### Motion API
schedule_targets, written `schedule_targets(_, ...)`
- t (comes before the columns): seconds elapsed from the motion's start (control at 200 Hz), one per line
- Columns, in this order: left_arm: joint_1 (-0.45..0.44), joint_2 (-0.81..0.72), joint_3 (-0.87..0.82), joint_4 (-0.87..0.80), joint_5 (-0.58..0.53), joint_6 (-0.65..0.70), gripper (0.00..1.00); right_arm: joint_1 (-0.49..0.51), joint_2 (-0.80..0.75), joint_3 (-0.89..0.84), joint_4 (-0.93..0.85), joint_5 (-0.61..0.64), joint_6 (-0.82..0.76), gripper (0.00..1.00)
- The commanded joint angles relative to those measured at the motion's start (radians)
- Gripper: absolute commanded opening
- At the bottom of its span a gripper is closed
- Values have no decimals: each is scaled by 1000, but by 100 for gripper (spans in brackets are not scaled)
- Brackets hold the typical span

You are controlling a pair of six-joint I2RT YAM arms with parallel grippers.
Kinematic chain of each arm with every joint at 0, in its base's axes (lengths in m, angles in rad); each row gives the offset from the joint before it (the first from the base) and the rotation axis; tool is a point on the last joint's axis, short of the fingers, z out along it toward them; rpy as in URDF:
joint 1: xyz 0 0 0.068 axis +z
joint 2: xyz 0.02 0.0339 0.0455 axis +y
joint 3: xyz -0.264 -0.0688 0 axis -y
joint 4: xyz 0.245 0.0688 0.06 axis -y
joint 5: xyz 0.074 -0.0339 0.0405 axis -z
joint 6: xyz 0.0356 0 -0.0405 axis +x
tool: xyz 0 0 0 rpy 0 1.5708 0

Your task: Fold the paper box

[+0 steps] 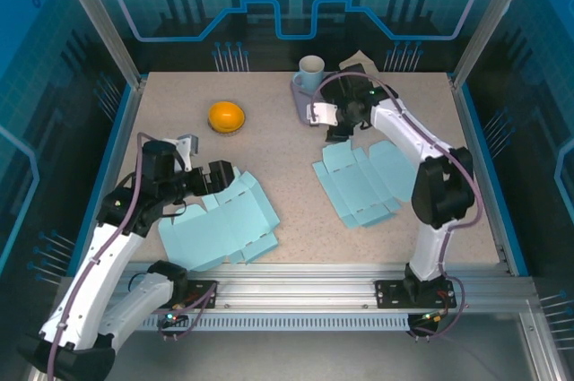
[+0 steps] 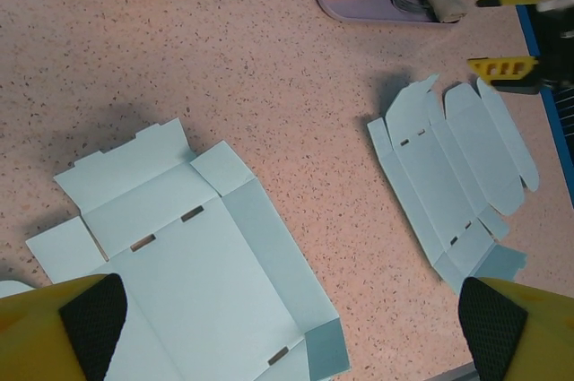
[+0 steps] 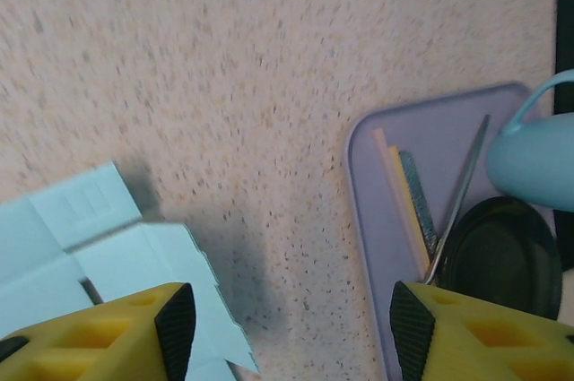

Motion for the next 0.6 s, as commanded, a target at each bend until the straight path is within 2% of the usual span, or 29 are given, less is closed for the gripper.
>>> schedule_targets(0.0,-5,-36,-43,0,-8,17,99,-25,75,81,-117,-4,-169,62)
schedule_targets(0.36,-5,-30,-53,3,2,16,99,-18,233,110,-203,34,-177,60)
schedule_targets(0.535,-5,-33,-55,6,6,14,99,0,275,129,-202,41,-193,57)
schedule_targets(0.595,-5,-32,-57,7,3,14,99,5,278,123,-195,48,-206,52)
